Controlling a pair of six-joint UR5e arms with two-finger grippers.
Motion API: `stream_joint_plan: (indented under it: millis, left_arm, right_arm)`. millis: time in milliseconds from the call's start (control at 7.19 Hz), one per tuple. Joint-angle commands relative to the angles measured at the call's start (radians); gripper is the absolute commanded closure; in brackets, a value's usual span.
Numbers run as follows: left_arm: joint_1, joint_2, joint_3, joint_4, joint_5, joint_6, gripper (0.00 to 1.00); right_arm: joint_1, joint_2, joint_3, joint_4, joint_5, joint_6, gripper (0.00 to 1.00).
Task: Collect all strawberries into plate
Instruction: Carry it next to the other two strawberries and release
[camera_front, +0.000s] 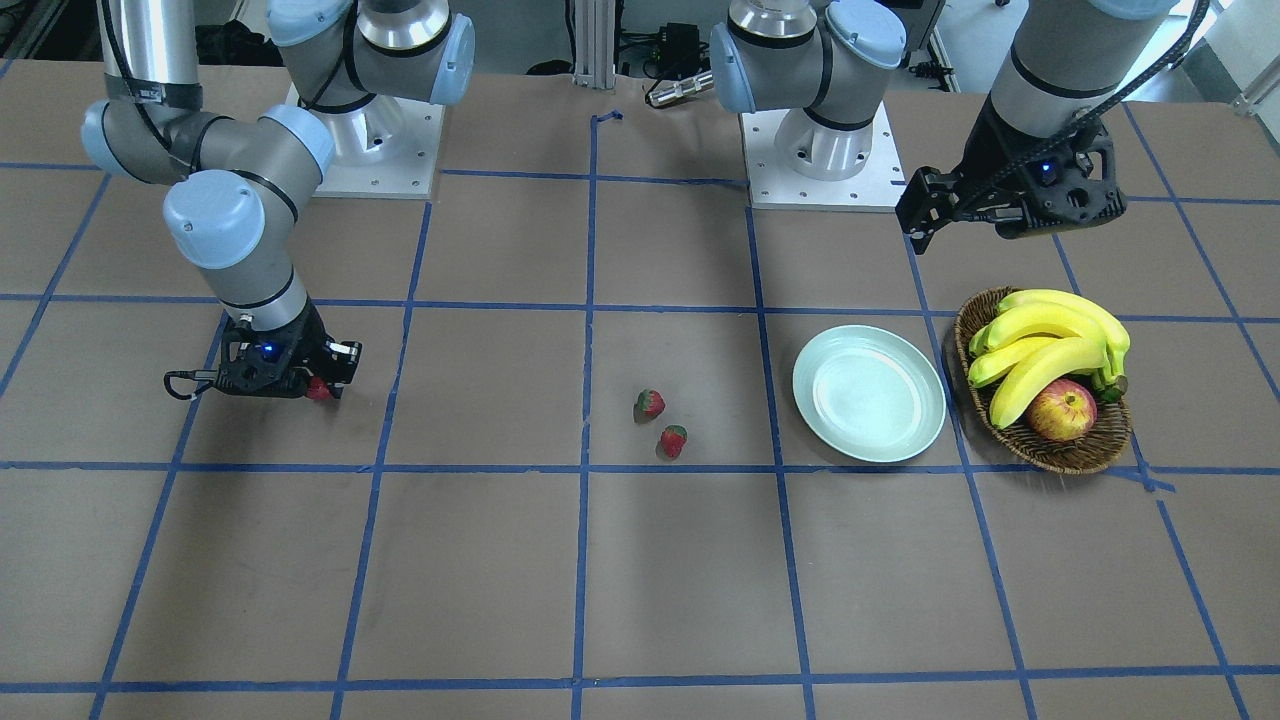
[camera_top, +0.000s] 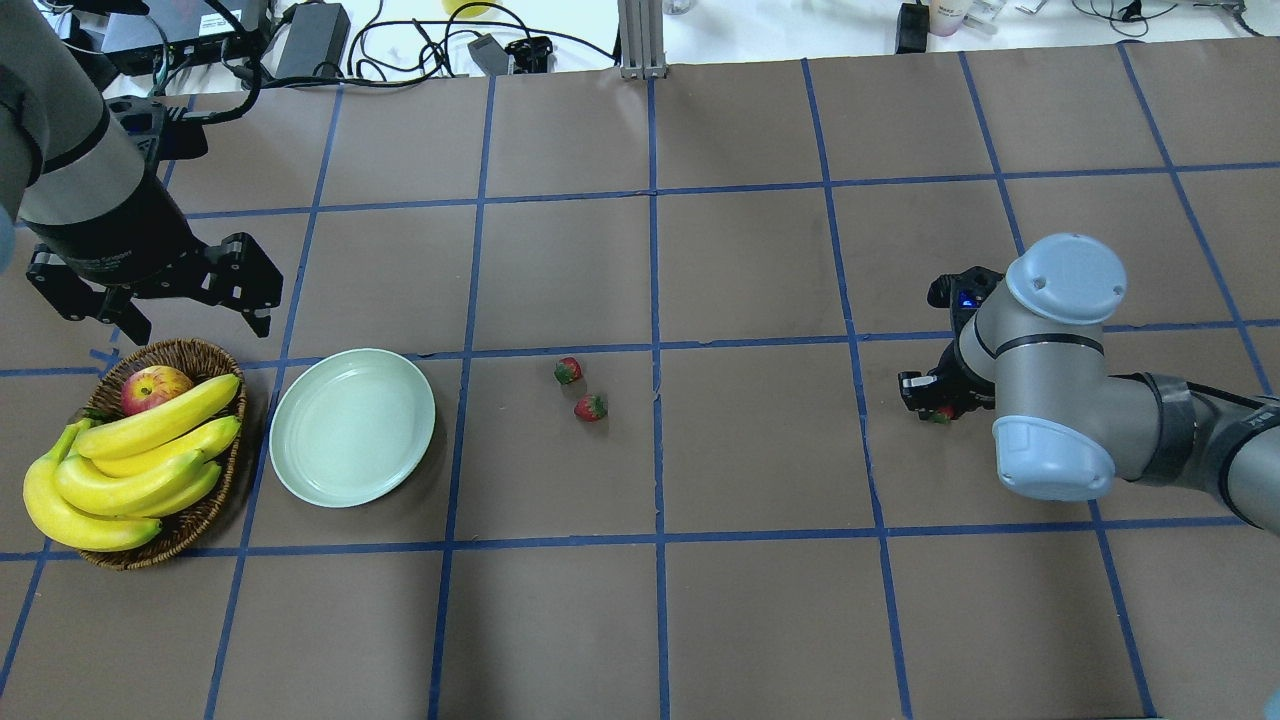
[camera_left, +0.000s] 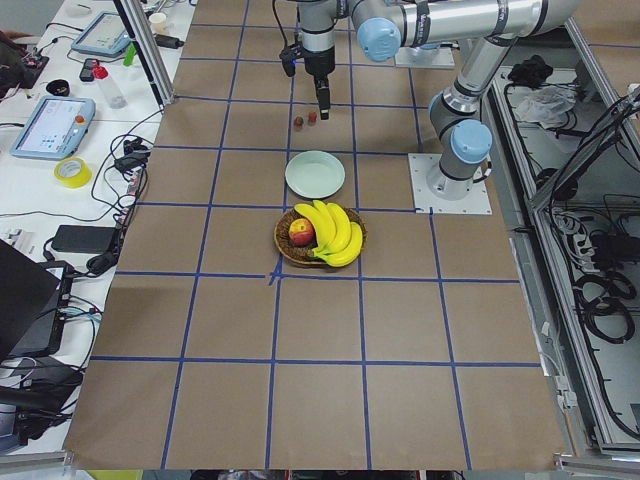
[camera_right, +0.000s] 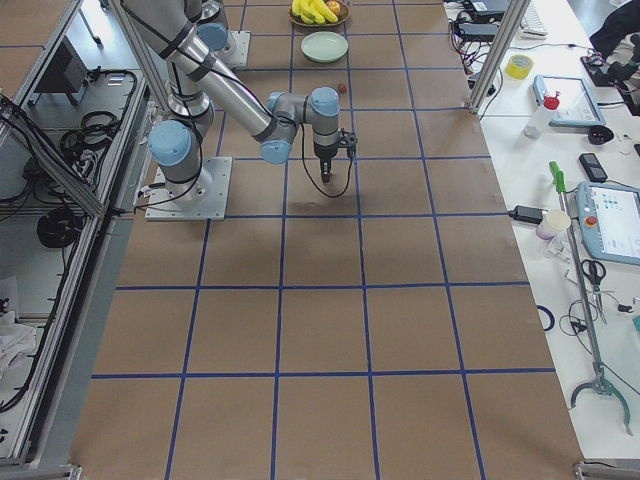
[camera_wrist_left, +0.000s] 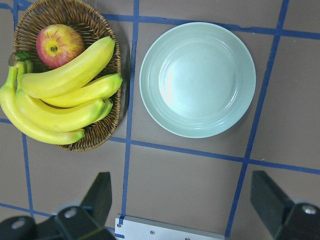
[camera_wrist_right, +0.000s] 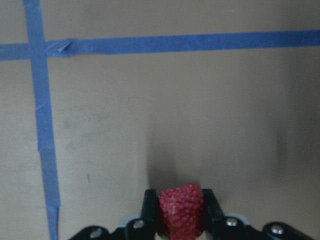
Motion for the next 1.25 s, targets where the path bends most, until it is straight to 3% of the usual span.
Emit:
stream_joint_plan:
  millis: [0,139,417,556,835,974,1113]
  left_arm:
    - [0.010,-0.008,0.003,0.006,-0.004,0.009,0.00]
    - [0.010,-0.014,-0.004,0.009,-0.007,0.012,0.00]
    - [0.010,-0.017,-0.001,0.020,-0.008,0.009,0.00]
    - [0.010,-0.020,-0.003,0.056,-0.007,0.009,0.00]
    - [0.008,-0.022,-0.004,0.063,-0.004,0.009,0.00]
    - [0.010,-0.025,-0.003,0.064,-0.007,0.009,0.00]
    - [0.010,-0.027,-0.004,0.066,-0.011,0.009,0.00]
  right_arm:
    - [0.191,0.000,-0.135,0.087,0.108,0.126,0.95]
    - [0.316,0.026,-0.238,0.168,0.117,0.329,0.95]
    - [0.502,0.178,-0.372,0.105,0.126,0.650,0.94]
    - [0.560,0.233,-0.420,0.097,0.136,0.733,0.91]
    - [0.587,0.260,-0.422,0.089,0.150,0.765,0.87]
    - [0.588,0.263,-0.420,0.092,0.219,0.776,0.69]
    - [0.588,0.266,-0.420,0.095,0.219,0.777,0.47]
